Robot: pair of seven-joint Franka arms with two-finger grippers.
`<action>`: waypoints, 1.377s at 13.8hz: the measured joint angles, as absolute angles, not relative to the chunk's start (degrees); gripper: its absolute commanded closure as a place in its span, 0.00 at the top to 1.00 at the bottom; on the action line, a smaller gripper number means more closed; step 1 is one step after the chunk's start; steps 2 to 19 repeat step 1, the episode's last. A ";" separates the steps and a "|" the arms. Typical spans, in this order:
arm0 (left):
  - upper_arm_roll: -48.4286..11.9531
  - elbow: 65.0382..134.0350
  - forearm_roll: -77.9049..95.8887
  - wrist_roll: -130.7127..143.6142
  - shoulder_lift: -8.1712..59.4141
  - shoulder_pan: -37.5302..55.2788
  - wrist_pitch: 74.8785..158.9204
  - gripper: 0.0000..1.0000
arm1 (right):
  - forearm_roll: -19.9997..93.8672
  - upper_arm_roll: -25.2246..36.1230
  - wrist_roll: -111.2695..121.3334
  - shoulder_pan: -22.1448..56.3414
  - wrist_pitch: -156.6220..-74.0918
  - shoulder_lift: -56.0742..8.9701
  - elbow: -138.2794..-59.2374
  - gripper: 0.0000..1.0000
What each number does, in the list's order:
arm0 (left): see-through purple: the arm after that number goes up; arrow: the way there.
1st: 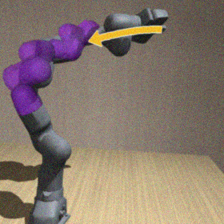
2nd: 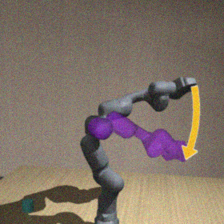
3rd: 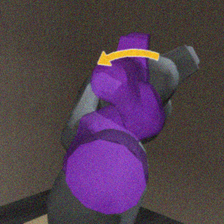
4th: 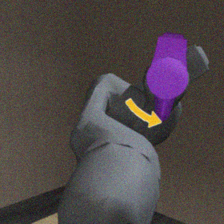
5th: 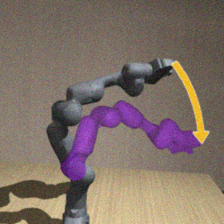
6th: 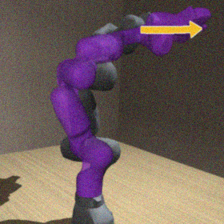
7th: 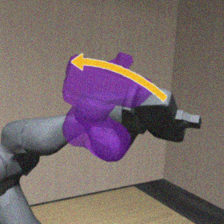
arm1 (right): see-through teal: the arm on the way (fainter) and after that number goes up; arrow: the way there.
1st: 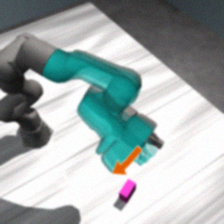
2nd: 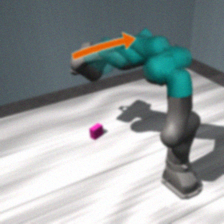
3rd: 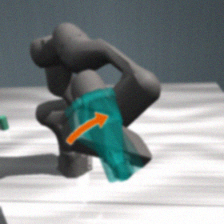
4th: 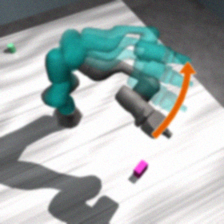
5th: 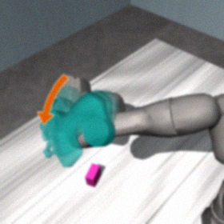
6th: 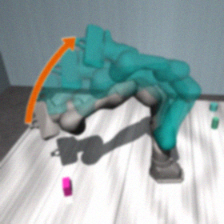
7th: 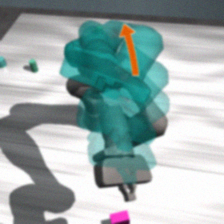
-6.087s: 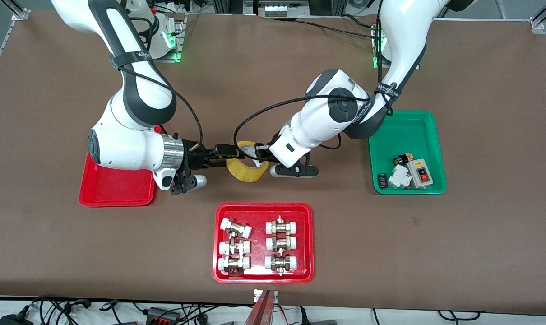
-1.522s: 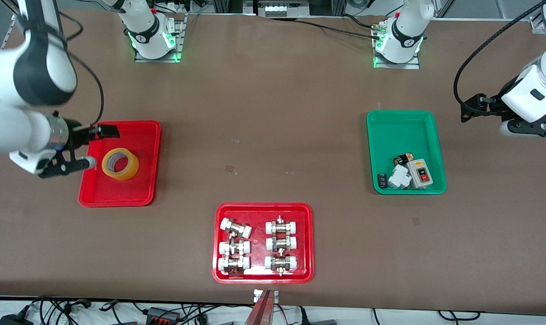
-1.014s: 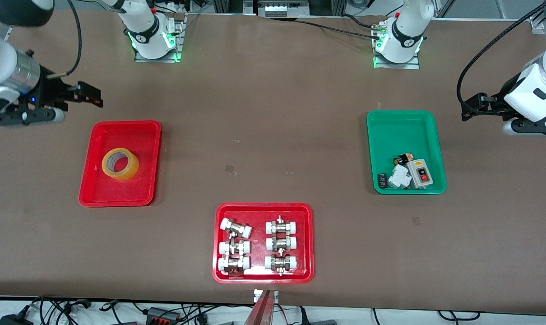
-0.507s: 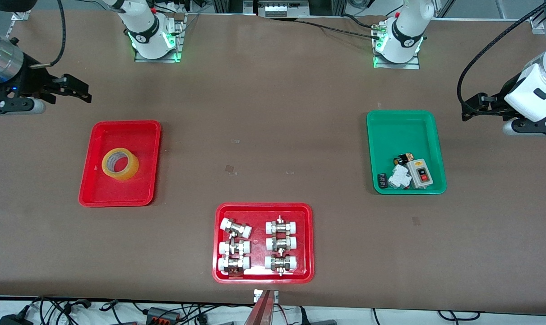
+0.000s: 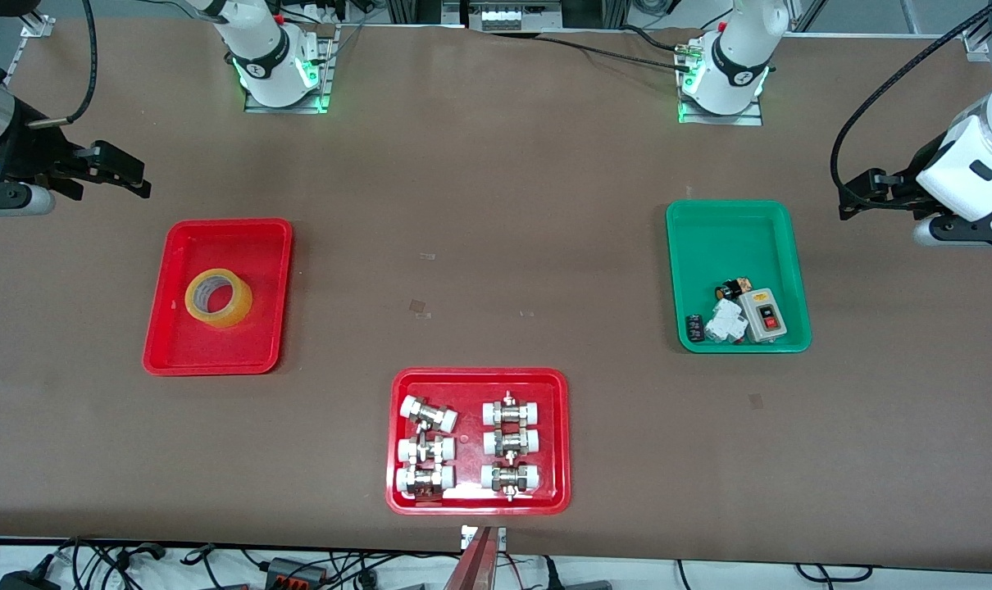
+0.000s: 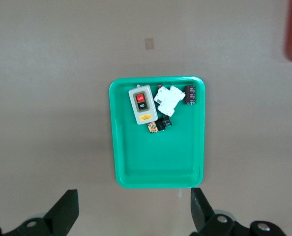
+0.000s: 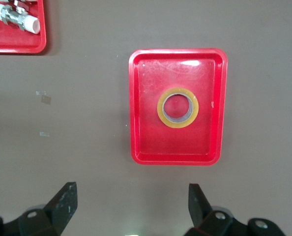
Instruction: Left arm passes tape to right arm into tray
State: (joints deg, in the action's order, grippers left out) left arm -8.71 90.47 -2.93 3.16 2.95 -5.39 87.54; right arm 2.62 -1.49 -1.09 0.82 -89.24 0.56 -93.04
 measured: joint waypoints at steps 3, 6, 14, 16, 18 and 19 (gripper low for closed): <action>-8.71 90.47 -2.93 3.16 2.95 -5.39 87.54 1.00 | 2.62 -1.50 -1.08 0.82 -89.12 0.53 -92.63 1.00; -8.71 90.47 -2.93 3.16 2.95 -5.39 87.54 1.00 | 2.62 -1.50 -1.08 0.82 -89.12 0.53 -92.63 1.00; -8.71 90.47 -2.93 3.16 2.95 -5.39 87.54 1.00 | 2.62 -1.50 -1.08 0.82 -89.12 0.53 -92.63 1.00; -8.71 90.47 -2.93 3.16 2.95 -5.39 87.54 1.00 | 2.62 -1.50 -1.08 0.82 -89.12 0.53 -92.63 1.00; -8.71 90.47 -2.93 3.16 2.95 -5.39 87.54 1.00 | 2.62 -1.50 -1.08 0.82 -89.12 0.53 -92.63 1.00; -8.71 90.47 -2.93 3.16 2.95 -5.39 87.54 1.00 | 2.62 -1.50 -1.08 0.82 -89.12 0.53 -92.63 1.00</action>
